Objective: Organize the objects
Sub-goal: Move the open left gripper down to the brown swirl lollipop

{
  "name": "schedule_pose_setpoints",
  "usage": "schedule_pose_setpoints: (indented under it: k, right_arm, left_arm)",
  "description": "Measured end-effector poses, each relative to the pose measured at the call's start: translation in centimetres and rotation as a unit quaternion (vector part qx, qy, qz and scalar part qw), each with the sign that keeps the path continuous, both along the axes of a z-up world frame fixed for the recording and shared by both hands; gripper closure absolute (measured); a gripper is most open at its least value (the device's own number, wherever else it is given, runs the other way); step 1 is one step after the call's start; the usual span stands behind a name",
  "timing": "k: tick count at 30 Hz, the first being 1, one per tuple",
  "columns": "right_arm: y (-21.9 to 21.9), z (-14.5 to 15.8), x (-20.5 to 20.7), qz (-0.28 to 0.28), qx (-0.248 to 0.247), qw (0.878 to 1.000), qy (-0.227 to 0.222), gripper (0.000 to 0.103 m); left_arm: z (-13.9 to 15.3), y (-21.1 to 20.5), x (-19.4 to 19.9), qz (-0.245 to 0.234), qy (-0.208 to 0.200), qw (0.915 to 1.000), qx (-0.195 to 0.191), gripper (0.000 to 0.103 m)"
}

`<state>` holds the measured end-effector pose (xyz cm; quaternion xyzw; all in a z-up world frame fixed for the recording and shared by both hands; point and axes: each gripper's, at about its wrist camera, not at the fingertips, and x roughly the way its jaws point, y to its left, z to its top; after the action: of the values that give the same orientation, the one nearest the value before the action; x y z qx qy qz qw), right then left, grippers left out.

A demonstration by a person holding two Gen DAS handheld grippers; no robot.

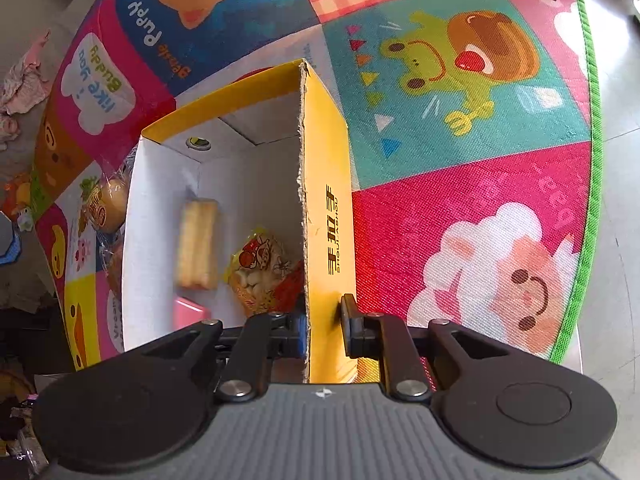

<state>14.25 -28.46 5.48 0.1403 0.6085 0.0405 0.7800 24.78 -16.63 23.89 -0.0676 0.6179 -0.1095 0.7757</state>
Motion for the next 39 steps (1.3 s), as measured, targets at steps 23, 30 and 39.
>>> schedule_pose_setpoints:
  k: [23,30,39]
  right_arm:
    - [1.4,-1.0,0.2,0.016,-0.043,0.999,0.006,0.086]
    - [1.5,-1.3,0.0,0.015,-0.045,0.999,0.016,0.086]
    - [1.6,-1.5,-0.2,0.025,-0.037,0.999,0.027,0.084]
  left_arm:
    - [-12.2,2.8,-15.6,-0.475,-0.116,0.8630,0.127,0.070]
    - [-14.8,2.6,-12.9,-0.456,-0.080,0.8772,0.125,0.068]
    - [-15.1,3.5,-11.8,-0.459,-0.062,0.8834,0.069,0.059]
